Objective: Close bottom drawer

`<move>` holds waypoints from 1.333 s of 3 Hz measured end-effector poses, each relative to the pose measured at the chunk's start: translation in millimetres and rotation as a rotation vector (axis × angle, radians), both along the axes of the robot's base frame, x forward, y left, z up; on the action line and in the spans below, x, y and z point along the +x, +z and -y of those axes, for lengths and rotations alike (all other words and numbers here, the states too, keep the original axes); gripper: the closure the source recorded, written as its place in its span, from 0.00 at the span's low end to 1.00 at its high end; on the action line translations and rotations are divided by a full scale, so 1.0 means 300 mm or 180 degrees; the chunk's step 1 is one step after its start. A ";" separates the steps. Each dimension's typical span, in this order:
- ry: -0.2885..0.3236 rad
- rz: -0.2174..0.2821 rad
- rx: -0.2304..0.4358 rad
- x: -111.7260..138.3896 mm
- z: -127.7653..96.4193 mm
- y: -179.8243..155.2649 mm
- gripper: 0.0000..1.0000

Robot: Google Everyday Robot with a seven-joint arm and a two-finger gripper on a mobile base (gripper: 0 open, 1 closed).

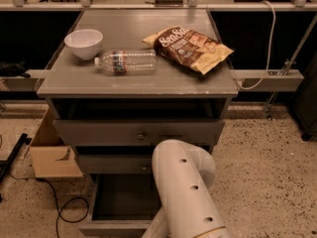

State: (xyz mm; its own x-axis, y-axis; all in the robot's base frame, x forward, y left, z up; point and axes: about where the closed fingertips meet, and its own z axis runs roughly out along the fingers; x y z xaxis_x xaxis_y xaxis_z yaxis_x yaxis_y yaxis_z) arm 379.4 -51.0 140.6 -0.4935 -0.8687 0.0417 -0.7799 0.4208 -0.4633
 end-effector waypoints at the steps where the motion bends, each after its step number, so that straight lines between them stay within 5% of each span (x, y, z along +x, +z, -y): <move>1: 0.0175 0.0169 -0.0183 0.047 -0.080 0.033 1.00; 2: 0.0302 0.0274 -0.0289 0.099 -0.158 0.072 1.00; 3: 0.0302 0.0275 -0.0289 0.100 -0.158 0.072 1.00; 4: 0.0383 0.0441 -0.0356 0.132 -0.201 0.119 1.00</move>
Offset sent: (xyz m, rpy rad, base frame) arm 0.0606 0.0882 0.0434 -0.1402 -0.1406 0.1586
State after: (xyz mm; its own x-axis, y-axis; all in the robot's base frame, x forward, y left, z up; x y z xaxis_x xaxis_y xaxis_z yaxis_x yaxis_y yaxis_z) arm 419.1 9.2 176.5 -0.3943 -0.9155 0.0801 -0.7469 0.2685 -0.6083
